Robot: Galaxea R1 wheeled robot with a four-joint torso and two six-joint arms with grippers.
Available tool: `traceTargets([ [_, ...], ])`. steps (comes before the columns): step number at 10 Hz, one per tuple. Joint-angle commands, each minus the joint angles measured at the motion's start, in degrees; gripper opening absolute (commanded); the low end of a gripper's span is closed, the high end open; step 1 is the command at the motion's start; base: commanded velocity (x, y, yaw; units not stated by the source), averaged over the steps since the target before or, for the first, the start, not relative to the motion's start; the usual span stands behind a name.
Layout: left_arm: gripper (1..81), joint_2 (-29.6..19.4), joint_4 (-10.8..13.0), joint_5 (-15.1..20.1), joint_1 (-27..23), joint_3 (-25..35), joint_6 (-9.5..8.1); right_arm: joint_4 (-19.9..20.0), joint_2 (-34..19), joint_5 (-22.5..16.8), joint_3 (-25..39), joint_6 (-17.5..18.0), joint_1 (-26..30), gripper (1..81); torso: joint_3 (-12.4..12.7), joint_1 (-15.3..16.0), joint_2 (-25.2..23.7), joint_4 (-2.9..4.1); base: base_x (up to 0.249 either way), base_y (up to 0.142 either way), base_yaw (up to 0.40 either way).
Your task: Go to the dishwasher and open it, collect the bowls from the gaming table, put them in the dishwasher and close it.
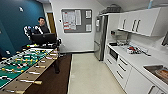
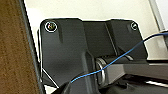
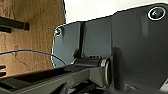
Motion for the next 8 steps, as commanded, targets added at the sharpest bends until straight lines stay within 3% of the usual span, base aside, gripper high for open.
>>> traceTargets([
  [1,81.1,-1.14,-0.3,2.92,-2.24,0.46,0.05,-0.96,-0.27,-2.5,1.28,-0.17,2.24,81.1,0.0,0.0,0.0,0.0,0.0,0.0,0.336],
  [8,81.1,-2.63,-0.3,2.83,-2.06,3.71,0.05,-0.96,-0.62,-2.5,1.81,-0.09,2.24,81.1,0.0,0.0,0.0,0.0,0.0,0.0,0.335],
])
